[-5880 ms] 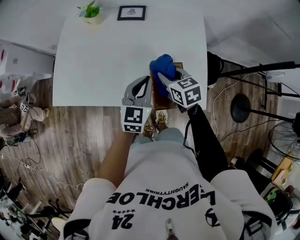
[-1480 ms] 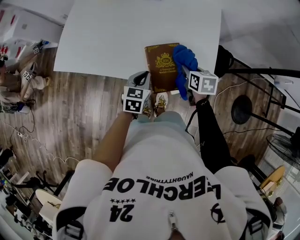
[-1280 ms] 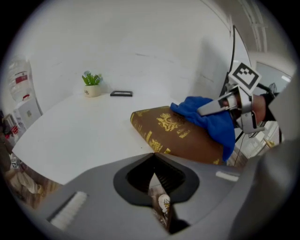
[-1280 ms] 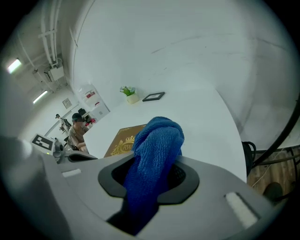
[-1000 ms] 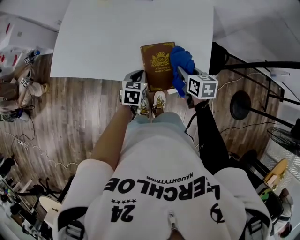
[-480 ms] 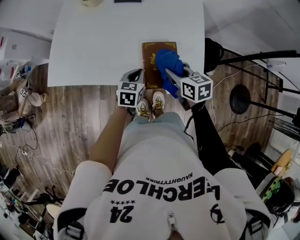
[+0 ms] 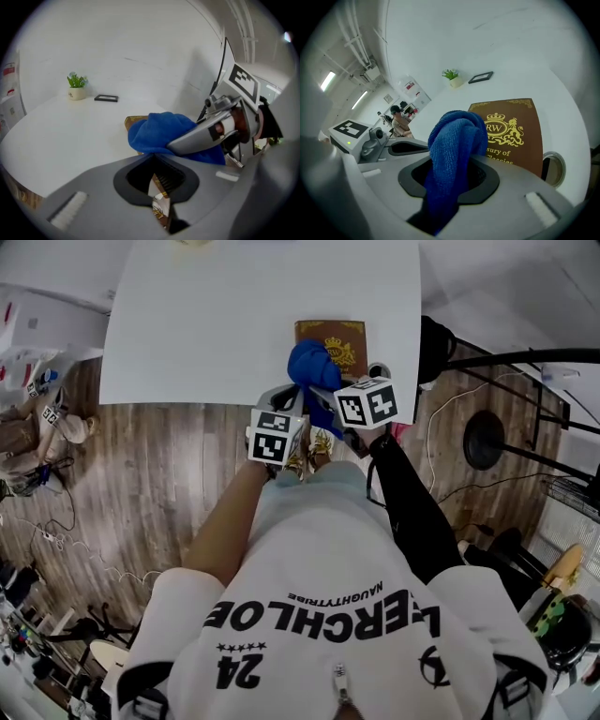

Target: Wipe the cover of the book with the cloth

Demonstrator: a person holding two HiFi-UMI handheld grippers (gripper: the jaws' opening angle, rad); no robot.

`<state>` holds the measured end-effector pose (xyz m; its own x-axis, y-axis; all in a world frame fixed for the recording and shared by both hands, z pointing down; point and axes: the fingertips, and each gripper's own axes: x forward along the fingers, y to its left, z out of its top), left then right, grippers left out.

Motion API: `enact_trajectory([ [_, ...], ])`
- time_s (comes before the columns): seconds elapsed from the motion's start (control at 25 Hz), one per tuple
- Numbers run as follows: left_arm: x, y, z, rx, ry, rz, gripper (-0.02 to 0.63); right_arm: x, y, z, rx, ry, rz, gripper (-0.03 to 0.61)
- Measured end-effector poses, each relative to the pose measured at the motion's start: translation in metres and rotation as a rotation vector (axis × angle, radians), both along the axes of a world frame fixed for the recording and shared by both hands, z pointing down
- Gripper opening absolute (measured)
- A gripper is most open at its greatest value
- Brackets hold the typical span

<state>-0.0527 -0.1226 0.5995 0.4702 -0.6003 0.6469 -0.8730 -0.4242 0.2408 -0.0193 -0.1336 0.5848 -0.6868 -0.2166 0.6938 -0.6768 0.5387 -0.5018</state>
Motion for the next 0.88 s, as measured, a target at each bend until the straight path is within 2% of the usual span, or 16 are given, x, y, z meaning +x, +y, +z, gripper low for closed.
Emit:
enact_trajectory([
  [0.24, 0.008, -0.001, 0.001, -0.005, 0.005, 0.026, 0.058, 0.022, -0.006, -0.001, 0.017, 0.010, 0.045, 0.106],
  [0.48, 0.012, -0.002, 0.003, -0.001, 0.025, 0.033, 0.058, 0.069, -0.017, 0.000, 0.036, 0.048, 0.170, 0.106],
  [0.88, 0.013, -0.001, 0.003, 0.042, 0.032, 0.013, 0.058, 0.131, -0.022, 0.002, 0.059, 0.175, 0.321, 0.107],
])
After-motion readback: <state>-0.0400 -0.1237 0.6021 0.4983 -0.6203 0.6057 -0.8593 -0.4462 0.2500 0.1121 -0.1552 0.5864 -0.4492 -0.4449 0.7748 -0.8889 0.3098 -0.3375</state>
